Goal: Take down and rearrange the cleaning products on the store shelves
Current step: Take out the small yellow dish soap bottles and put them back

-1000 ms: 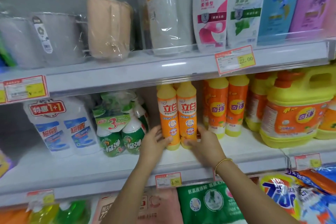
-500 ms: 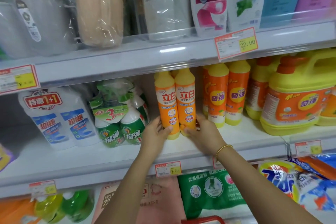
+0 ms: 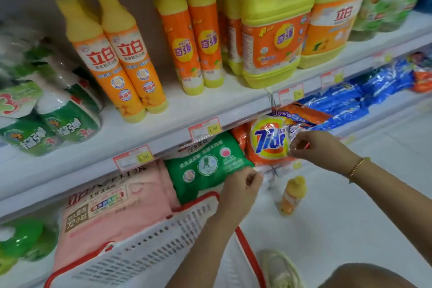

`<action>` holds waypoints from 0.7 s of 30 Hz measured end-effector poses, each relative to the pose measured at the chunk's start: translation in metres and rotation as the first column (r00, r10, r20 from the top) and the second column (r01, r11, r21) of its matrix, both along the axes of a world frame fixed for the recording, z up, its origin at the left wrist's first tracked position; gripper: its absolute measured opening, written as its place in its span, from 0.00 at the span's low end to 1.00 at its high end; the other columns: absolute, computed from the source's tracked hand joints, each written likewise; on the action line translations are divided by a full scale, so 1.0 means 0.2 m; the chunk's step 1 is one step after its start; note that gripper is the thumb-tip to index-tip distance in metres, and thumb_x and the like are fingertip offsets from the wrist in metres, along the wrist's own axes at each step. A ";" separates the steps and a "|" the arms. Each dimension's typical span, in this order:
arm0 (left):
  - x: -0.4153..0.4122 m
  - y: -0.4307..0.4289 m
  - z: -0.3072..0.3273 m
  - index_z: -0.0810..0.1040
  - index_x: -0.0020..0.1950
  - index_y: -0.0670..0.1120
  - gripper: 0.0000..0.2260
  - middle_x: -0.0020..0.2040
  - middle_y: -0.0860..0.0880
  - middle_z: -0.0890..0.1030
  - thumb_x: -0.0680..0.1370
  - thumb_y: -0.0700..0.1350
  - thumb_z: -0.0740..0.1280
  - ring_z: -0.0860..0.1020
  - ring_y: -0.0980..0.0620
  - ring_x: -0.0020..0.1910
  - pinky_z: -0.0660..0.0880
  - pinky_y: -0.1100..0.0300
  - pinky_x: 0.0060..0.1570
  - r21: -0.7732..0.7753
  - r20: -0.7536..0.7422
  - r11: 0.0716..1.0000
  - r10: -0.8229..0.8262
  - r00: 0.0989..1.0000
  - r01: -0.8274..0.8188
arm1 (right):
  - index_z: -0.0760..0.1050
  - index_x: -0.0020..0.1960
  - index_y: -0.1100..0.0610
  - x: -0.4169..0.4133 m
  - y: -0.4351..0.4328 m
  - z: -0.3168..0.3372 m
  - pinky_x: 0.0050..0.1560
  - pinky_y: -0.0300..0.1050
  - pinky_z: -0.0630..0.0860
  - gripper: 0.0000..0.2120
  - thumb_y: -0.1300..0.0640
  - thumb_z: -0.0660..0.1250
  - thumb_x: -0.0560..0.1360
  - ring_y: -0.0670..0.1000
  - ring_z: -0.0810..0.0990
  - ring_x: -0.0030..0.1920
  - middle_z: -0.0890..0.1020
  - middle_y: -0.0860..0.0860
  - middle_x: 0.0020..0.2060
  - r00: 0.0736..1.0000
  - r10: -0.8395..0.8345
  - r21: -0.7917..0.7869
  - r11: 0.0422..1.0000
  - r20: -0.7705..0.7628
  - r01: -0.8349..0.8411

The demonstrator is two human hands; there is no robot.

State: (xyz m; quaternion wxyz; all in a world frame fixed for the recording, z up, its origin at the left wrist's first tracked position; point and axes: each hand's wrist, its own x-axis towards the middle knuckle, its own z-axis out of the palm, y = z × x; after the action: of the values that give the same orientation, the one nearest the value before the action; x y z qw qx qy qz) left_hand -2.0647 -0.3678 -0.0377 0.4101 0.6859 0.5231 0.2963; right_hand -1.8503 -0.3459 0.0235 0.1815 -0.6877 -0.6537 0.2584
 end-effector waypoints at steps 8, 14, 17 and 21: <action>0.38 -0.05 -0.45 0.65 0.74 0.47 0.23 0.71 0.45 0.70 0.80 0.36 0.60 0.70 0.46 0.69 0.67 0.64 0.57 -0.435 -0.133 0.878 -0.280 0.951 0.198 | 0.67 0.68 0.49 0.20 -0.23 -0.68 0.50 0.37 0.69 0.33 0.58 0.76 0.67 0.52 0.75 0.58 0.74 0.47 0.59 0.987 -0.070 -0.244 0.969 -0.142 0.034; 0.43 -0.03 -0.51 0.64 0.75 0.53 0.26 0.71 0.47 0.71 0.79 0.34 0.58 0.68 0.48 0.70 0.62 0.69 0.55 -0.443 -0.180 0.876 -0.297 0.938 0.192 | 0.72 0.62 0.51 0.14 -0.19 -0.85 0.53 0.45 0.73 0.27 0.55 0.77 0.66 0.53 0.77 0.54 0.79 0.49 0.52 0.966 -0.174 -0.062 0.984 -0.191 0.165; 0.42 -0.03 -0.52 0.64 0.75 0.52 0.26 0.70 0.46 0.71 0.79 0.34 0.60 0.69 0.47 0.70 0.64 0.65 0.60 -0.455 -0.159 0.872 -0.278 0.947 0.180 | 0.72 0.53 0.50 0.12 -0.15 -0.85 0.42 0.42 0.71 0.21 0.53 0.78 0.65 0.53 0.77 0.47 0.81 0.50 0.45 0.973 -0.170 -0.024 0.985 -0.157 0.168; 0.40 -0.05 -0.51 0.67 0.73 0.50 0.25 0.69 0.49 0.71 0.77 0.35 0.64 0.69 0.48 0.69 0.68 0.61 0.62 -0.479 -0.061 0.866 -0.195 0.979 0.142 | 0.73 0.51 0.54 0.10 -0.13 -0.78 0.38 0.42 0.68 0.20 0.48 0.76 0.65 0.53 0.78 0.42 0.81 0.52 0.42 0.992 -0.120 0.026 0.992 -0.030 0.121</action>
State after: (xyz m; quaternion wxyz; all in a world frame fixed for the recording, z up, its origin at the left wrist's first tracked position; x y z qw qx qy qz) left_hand -1.9851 -0.3787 -0.1391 0.5603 0.6233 0.5387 0.0858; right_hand -1.8305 -0.3723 -0.1332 0.2155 -0.7197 -0.6118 0.2476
